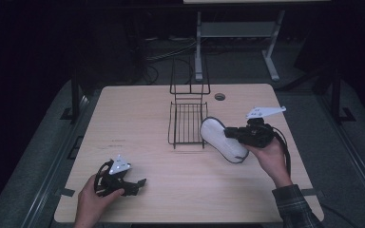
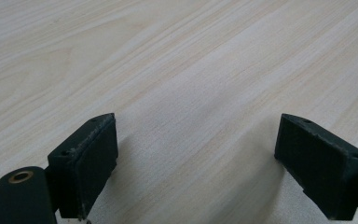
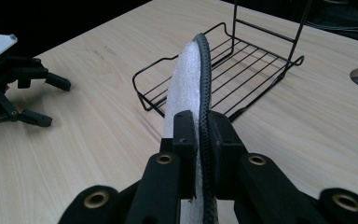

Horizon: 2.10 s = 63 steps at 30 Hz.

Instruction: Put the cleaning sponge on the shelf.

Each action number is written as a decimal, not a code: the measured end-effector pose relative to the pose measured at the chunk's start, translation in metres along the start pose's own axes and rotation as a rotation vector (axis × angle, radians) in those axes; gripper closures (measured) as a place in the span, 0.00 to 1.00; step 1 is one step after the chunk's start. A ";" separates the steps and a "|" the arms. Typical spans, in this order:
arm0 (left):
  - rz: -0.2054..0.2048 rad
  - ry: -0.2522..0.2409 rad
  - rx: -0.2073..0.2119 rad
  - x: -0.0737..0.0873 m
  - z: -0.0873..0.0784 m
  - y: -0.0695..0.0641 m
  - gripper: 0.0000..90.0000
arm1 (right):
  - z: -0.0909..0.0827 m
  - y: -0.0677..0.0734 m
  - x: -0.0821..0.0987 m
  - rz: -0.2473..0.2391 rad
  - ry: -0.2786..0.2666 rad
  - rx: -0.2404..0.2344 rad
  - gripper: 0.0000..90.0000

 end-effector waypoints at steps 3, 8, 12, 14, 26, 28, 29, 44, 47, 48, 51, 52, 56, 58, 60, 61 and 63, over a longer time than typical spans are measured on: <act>0.001 0.002 0.001 0.000 0.000 0.000 0.14 | 0.006 -0.002 -0.006 -0.002 0.000 -0.002 0.92; 0.000 0.002 0.001 0.000 0.000 0.000 0.14 | 0.014 -0.004 -0.015 -0.003 -0.004 -0.006 0.92; 0.002 0.002 0.000 0.000 0.000 0.000 0.14 | 0.021 -0.006 -0.023 -0.003 -0.008 -0.004 0.92; 0.001 0.002 0.001 0.000 0.000 0.000 0.14 | 0.027 -0.008 -0.030 0.002 -0.012 -0.009 0.92; 0.000 0.002 0.001 0.000 0.000 0.000 0.14 | 0.053 -0.014 -0.045 0.028 -0.014 -0.025 0.92; 0.000 0.002 0.001 0.000 0.000 0.000 0.14 | 0.062 -0.015 -0.049 0.027 -0.009 -0.025 0.92; 0.000 0.002 0.001 0.000 0.000 0.000 0.14 | 0.062 -0.015 -0.049 0.027 -0.009 -0.025 0.92; 0.000 0.001 0.002 0.000 0.000 0.000 0.14 | 0.099 -0.019 -0.068 0.033 0.017 -0.037 0.92; 0.000 0.001 0.002 0.000 0.000 0.000 0.14 | 0.104 -0.019 -0.070 0.041 0.026 -0.038 0.92; 0.001 0.002 0.002 0.000 0.000 0.000 0.14 | 0.106 -0.019 -0.070 0.046 0.032 -0.038 0.92; 0.001 0.002 0.001 0.000 0.000 0.000 0.14 | 0.114 -0.021 -0.071 0.054 0.039 -0.033 0.92; 0.001 0.002 0.001 0.000 0.000 0.000 0.14 | 0.116 -0.021 -0.071 0.057 0.039 -0.032 0.92; 0.001 0.002 0.001 0.000 0.000 0.000 0.14 | 0.124 -0.024 -0.071 0.070 0.043 -0.037 0.92; 0.002 0.002 0.001 0.000 0.000 0.000 0.14 | 0.128 -0.026 -0.070 0.072 0.047 -0.039 0.92; 0.002 0.004 0.001 0.000 0.000 0.000 0.14 | 0.131 -0.028 -0.070 0.084 0.042 -0.042 0.91; 0.002 0.004 0.001 0.000 0.000 0.000 0.14 | 0.131 -0.028 -0.070 0.084 0.042 -0.042 0.91; 0.002 0.002 0.001 0.000 0.000 0.000 0.14 | 0.134 -0.030 -0.073 0.085 0.047 -0.037 0.91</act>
Point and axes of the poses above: each handheld gripper's, and its own axes: z roughly forward along the jaws, x roughly out of its underside, y roughly to its left, the point moved 2 cm from there along z, roughly forward along the jaws, and after that the axes turned 4 degrees about y, right-handed, at the moved point
